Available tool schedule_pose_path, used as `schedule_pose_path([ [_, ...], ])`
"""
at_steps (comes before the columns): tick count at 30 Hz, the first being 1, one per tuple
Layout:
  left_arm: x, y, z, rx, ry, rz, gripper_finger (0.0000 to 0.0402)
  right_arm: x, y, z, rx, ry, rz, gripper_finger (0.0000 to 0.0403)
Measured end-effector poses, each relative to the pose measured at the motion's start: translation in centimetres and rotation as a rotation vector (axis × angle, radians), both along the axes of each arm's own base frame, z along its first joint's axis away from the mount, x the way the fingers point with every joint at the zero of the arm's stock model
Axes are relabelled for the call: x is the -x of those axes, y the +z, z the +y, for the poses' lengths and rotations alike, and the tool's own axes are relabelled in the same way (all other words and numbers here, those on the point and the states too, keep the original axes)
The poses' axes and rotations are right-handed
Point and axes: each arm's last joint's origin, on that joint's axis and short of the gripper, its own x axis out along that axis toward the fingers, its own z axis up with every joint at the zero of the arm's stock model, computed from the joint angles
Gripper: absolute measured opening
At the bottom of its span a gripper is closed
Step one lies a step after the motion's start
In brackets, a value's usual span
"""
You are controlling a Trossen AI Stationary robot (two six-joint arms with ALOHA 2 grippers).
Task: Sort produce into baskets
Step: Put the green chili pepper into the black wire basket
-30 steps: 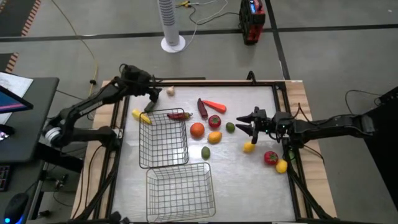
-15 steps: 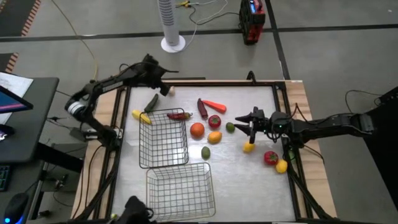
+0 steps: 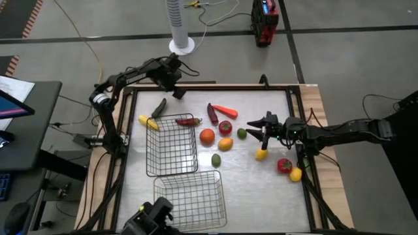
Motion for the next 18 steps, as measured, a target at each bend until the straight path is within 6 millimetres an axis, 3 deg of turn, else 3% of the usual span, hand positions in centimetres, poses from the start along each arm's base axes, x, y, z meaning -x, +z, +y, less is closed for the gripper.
schedule_pose_path([
  [10, -0.8, 3.7, -1.0, 0.013, -0.132, 0.030, 0.0271, 0.0, 0.0, 0.0, 0.015, 0.001, 0.005, 0.0207],
  [13, -0.3, 4.1, -1.7, 0.020, -0.158, 0.081, 0.0265, 0.0, -0.1, 0.0, 0.014, 0.004, 0.016, 0.0207],
  [18, 1.6, 5.3, -3.5, -0.161, -0.164, 0.000, 0.0250, 0.0, -0.3, 0.1, 0.014, 0.017, 0.034, 0.0207],
])
